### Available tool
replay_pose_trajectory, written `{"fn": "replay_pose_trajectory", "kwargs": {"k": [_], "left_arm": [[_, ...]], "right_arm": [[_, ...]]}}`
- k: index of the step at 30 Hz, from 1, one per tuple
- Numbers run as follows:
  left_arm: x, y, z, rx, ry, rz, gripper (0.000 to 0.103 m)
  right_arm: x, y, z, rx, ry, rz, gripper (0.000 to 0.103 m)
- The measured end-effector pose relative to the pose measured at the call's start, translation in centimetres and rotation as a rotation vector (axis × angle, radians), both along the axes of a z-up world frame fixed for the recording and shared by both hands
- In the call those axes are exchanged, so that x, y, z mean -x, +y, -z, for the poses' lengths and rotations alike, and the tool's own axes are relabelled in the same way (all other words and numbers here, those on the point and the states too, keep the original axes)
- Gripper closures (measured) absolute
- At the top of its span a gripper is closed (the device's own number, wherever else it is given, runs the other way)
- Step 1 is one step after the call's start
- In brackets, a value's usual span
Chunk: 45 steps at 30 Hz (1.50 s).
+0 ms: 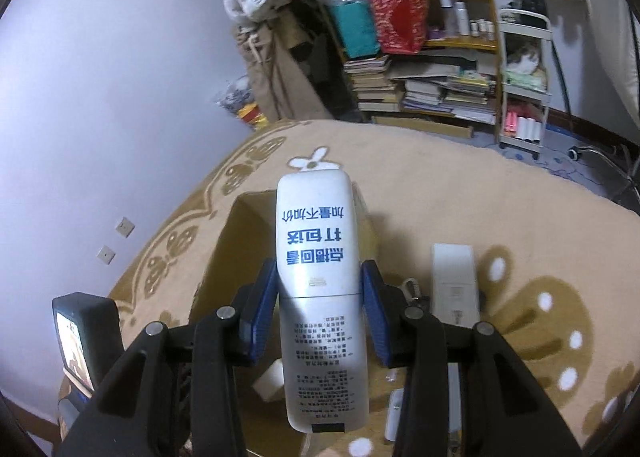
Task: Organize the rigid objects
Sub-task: 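Lift the white tube bottle into the box and release it, then grasp the white square charger with the right tool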
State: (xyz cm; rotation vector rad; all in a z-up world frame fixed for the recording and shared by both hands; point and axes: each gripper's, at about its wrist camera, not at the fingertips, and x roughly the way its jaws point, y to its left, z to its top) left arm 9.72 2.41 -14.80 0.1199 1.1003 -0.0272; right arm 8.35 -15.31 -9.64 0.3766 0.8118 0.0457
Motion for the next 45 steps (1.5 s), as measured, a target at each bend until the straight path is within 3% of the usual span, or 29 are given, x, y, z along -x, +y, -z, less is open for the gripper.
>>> {"fn": "replay_pose_trajectory", "kwargs": {"k": [8, 19, 24, 29, 31, 34, 36, 42, 45], "left_arm": [[0.0, 0.0, 0.0, 0.001, 0.000, 0.000, 0.090], [0.0, 0.1, 0.1, 0.007, -0.004, -0.009, 0.089], [-0.1, 0.1, 0.1, -0.006, -0.007, -0.006, 0.089], [-0.1, -0.2, -0.2, -0.024, -0.007, -0.006, 0.089], [-0.1, -0.2, -0.1, -0.028, -0.008, -0.004, 0.089], [0.0, -0.4, -0.2, -0.038, -0.010, 0.000, 0.089], [0.0, -0.4, -0.2, -0.033, -0.009, -0.002, 0.089], [0.1, -0.5, -0.1, -0.039, -0.009, -0.003, 0.089], [0.1, -0.4, 0.0, -0.034, -0.009, -0.004, 0.089]], "right_arm": [[-0.7, 2.0, 1.9, -0.070, 0.021, -0.032, 0.058], [-1.2, 3.8, 4.2, -0.003, 0.070, -0.100, 0.058], [-0.9, 3.6, 3.5, -0.027, 0.041, -0.107, 0.058], [-0.2, 3.2, 1.9, 0.010, 0.004, -0.085, 0.057], [0.1, 3.1, 1.4, 0.036, 0.006, -0.086, 0.054], [0.7, 3.0, 0.6, 0.099, -0.014, -0.082, 0.040], [1.0, 2.7, 0.2, 0.111, -0.025, -0.079, 0.028], [1.9, 1.3, 0.1, 0.126, -0.026, -0.040, 0.008], [2.0, 0.4, 0.6, 0.129, -0.002, -0.028, 0.007]]}}
